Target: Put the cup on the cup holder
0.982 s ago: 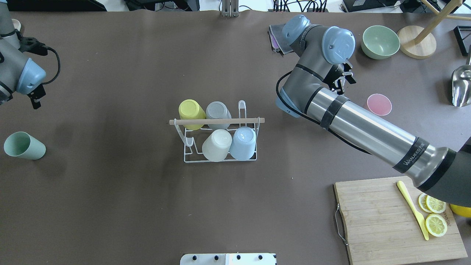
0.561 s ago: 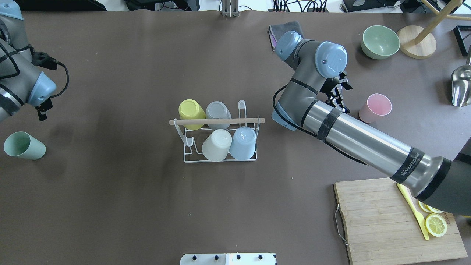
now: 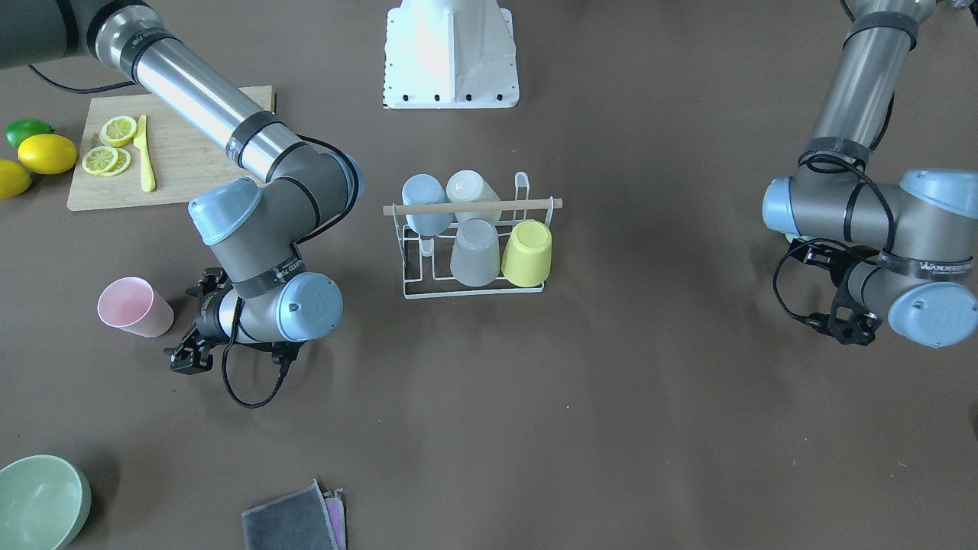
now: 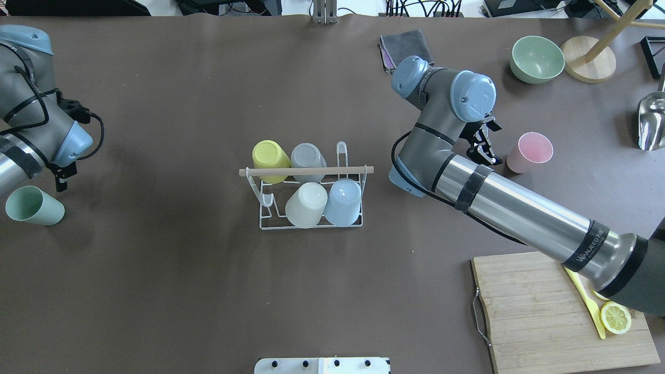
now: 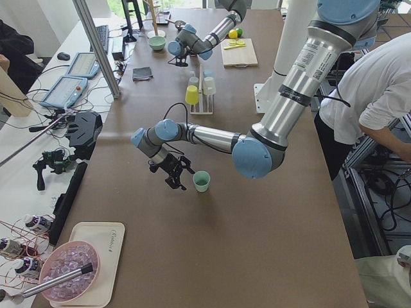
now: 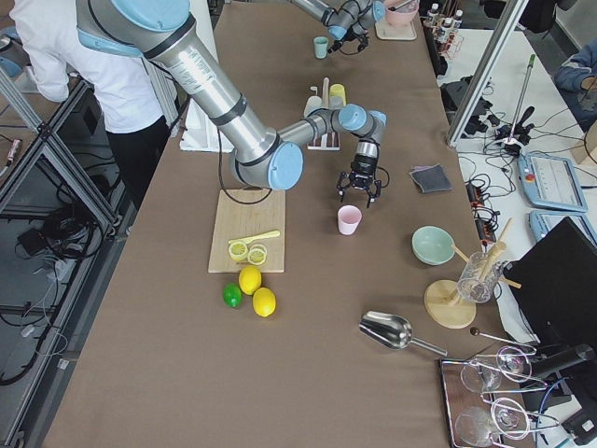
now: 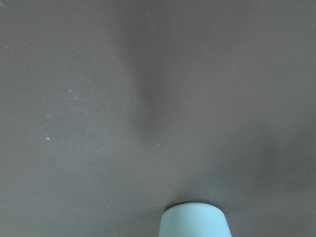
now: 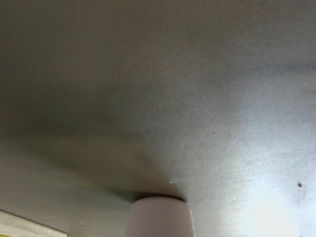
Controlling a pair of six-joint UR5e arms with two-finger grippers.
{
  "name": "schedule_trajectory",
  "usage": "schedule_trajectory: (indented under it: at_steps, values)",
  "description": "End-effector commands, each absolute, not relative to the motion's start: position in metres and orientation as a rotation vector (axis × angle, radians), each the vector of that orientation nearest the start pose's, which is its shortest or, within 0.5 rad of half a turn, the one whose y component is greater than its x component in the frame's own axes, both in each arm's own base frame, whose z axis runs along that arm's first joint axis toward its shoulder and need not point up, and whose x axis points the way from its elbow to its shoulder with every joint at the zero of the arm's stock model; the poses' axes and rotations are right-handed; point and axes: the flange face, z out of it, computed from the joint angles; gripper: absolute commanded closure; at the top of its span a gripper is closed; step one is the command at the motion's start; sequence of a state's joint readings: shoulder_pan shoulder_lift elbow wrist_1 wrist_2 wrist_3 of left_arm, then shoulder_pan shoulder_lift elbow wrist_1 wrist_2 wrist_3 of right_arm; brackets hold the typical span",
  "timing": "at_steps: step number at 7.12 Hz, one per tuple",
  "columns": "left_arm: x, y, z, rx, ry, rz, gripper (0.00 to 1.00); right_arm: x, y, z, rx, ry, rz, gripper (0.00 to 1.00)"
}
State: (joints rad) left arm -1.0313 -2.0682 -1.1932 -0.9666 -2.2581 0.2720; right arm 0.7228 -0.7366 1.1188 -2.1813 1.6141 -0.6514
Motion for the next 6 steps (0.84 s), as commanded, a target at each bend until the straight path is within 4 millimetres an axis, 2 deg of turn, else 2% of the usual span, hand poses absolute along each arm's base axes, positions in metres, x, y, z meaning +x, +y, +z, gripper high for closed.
schedule_trajectory:
  at_steps: [1,6]
  values:
    - [0.277,-0.585,0.607,-0.590,0.609,0.599,0.02,-0.479,-0.583,0.425,-0.258,-0.012,-1.492,0.01]
    - [0.278,-0.576,0.625,-0.677,0.589,0.571,0.02,-0.475,-0.563,0.442,-0.245,0.059,-1.527,0.01]
